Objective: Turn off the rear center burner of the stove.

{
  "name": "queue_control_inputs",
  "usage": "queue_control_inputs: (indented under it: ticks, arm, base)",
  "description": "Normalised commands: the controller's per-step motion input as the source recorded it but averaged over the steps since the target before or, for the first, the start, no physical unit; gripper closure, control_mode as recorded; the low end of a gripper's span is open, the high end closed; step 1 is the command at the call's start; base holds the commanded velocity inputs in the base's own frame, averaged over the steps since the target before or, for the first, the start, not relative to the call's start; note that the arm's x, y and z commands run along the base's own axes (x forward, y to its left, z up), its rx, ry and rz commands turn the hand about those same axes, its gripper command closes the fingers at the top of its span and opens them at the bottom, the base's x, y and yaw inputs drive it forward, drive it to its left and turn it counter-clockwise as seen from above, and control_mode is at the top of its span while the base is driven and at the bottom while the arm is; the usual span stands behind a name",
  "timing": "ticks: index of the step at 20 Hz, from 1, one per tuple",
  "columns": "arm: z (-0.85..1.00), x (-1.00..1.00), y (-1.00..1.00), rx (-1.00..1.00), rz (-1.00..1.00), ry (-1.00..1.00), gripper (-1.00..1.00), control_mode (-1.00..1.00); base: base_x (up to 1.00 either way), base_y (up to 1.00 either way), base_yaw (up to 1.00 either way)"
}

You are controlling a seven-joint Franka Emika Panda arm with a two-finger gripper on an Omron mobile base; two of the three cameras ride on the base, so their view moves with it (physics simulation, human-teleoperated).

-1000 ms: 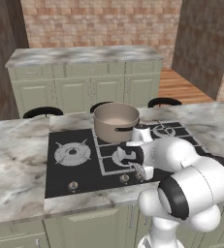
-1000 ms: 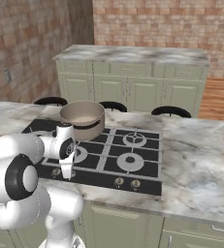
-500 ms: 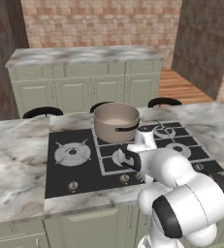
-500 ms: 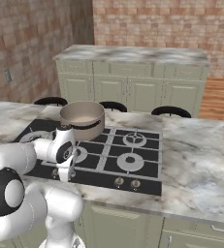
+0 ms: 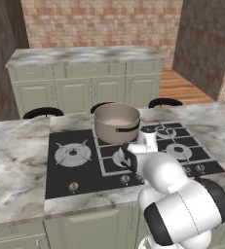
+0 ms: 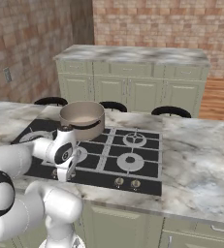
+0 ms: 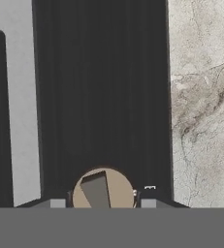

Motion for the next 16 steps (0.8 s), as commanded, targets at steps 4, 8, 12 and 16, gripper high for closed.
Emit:
queue_control_inputs:
  ticks: [4,8,12,16]
  arm:
    - [-0.1,-0.03,0.01,0.0,-0.82,0.05,1.0,-1.0]
    - [-0.01,0.0,0.02,0.0,-0.8,0.11,1.0,-1.0]
    - [-0.03,0.0,0.08,0.0,-0.81,0.11,1.0,-1.0]
    - [-0.12,0.0,0.21,0.0,-0.78,0.12,1.0,-1.0]
  base:
    - [0.0,0.0,0.0]
    - [0.0,0.0,0.0]
    - [0.0,0.0,0.0]
    - [0.0,0.0,0.0]
